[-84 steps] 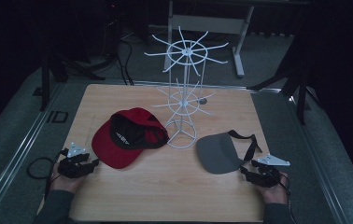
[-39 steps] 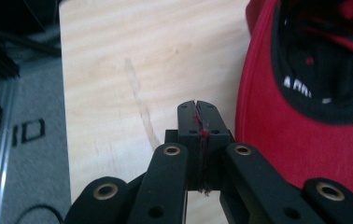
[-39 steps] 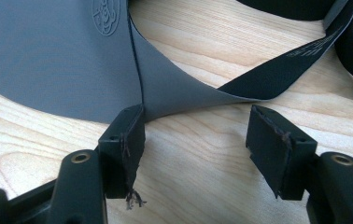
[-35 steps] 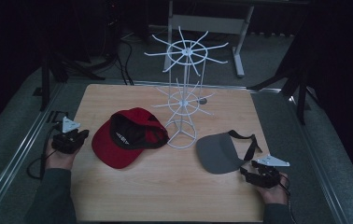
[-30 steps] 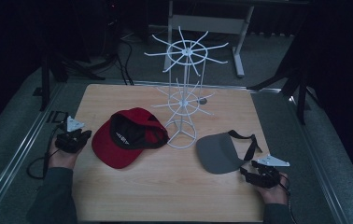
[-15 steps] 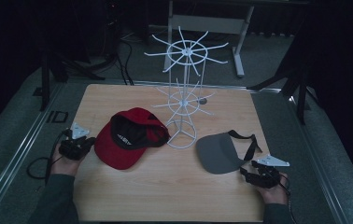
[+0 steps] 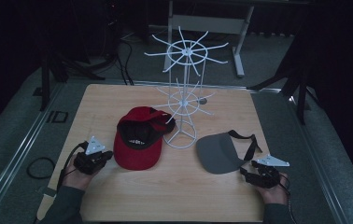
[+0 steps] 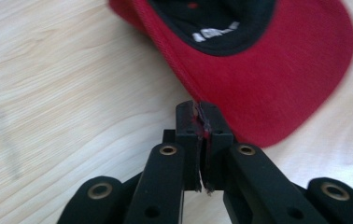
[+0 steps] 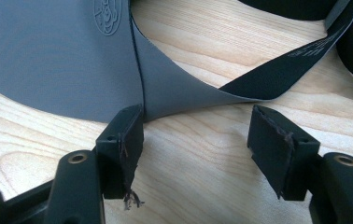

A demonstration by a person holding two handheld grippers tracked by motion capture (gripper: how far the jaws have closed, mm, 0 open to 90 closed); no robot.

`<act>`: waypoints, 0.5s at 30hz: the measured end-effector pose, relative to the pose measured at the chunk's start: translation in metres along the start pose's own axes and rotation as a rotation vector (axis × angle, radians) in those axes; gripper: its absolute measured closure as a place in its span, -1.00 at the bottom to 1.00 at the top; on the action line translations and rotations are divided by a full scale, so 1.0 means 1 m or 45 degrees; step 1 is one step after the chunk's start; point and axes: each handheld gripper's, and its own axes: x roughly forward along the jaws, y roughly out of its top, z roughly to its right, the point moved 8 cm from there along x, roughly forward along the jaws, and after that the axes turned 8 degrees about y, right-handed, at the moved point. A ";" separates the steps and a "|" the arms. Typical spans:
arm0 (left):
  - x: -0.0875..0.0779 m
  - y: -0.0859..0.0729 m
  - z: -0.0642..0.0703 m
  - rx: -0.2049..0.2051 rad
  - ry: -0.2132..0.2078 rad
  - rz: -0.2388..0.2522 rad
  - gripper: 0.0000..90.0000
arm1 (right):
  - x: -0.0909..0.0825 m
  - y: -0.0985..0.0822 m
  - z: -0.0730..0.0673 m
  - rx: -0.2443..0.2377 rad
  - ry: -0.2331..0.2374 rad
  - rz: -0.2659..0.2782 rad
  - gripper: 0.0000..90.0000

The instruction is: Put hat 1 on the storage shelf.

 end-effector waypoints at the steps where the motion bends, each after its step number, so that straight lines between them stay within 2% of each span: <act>1: -0.001 0.002 0.001 -0.003 -0.004 0.004 0.87 | 0.000 0.000 0.000 0.000 0.000 0.000 -0.20; 5: -0.007 0.007 -0.002 -0.054 -0.033 0.019 0.59 | 0.000 0.000 0.000 0.000 0.000 0.000 -0.20; 8: -0.009 0.009 -0.002 -0.090 -0.078 0.027 0.34 | 0.000 0.000 0.000 0.000 0.000 0.000 -0.20; 12: -0.003 0.007 0.000 -0.123 -0.123 -0.012 0.16 | 0.000 0.000 0.000 0.000 0.001 0.000 -0.20; 15: 0.005 0.006 0.002 -0.165 -0.177 -0.025 0.10 | 0.000 0.000 0.000 -0.001 0.001 0.000 -0.20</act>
